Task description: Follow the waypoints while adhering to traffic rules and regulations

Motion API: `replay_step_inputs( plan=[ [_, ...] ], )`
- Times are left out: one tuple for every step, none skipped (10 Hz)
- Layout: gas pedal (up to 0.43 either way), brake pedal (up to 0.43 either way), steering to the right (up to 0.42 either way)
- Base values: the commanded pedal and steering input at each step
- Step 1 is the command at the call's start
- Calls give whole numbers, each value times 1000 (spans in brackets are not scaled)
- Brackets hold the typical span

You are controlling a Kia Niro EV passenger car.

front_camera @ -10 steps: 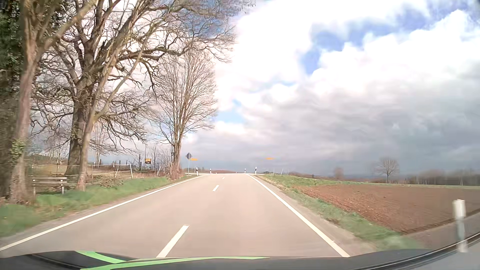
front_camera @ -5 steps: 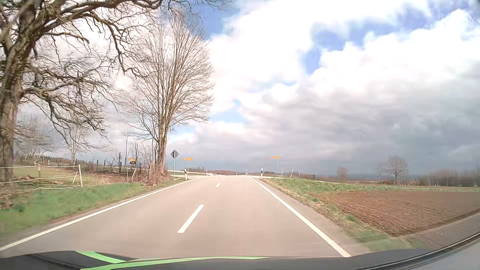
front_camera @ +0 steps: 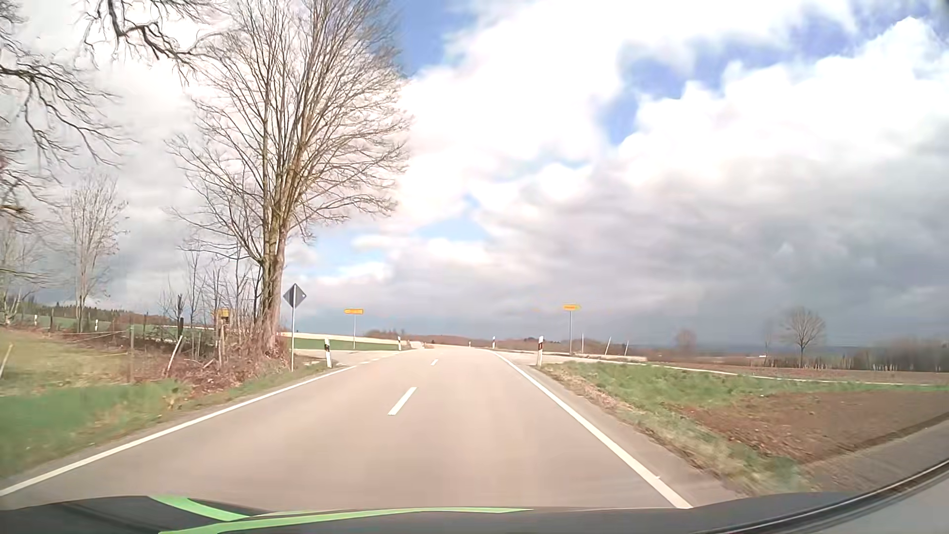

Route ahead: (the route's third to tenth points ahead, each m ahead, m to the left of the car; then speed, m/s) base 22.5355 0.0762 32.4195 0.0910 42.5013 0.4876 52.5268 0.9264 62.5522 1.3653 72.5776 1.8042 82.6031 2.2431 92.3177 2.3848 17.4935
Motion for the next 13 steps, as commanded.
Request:
replay_step_inputs(
  plan=[
    [209, 0, -4],
    [209, 0, -4],
    [209, 0, -4],
    [209, 0, -4],
    [197, 0, -4],
    [189, 0, -4],
    [169, 0, -4],
    [169, 0, -4],
    [157, 0, -3],
    [157, 0, -3],
    [150, 0, -3],
    [150, 0, -3],
    [150, 0, -2]
  ],
)
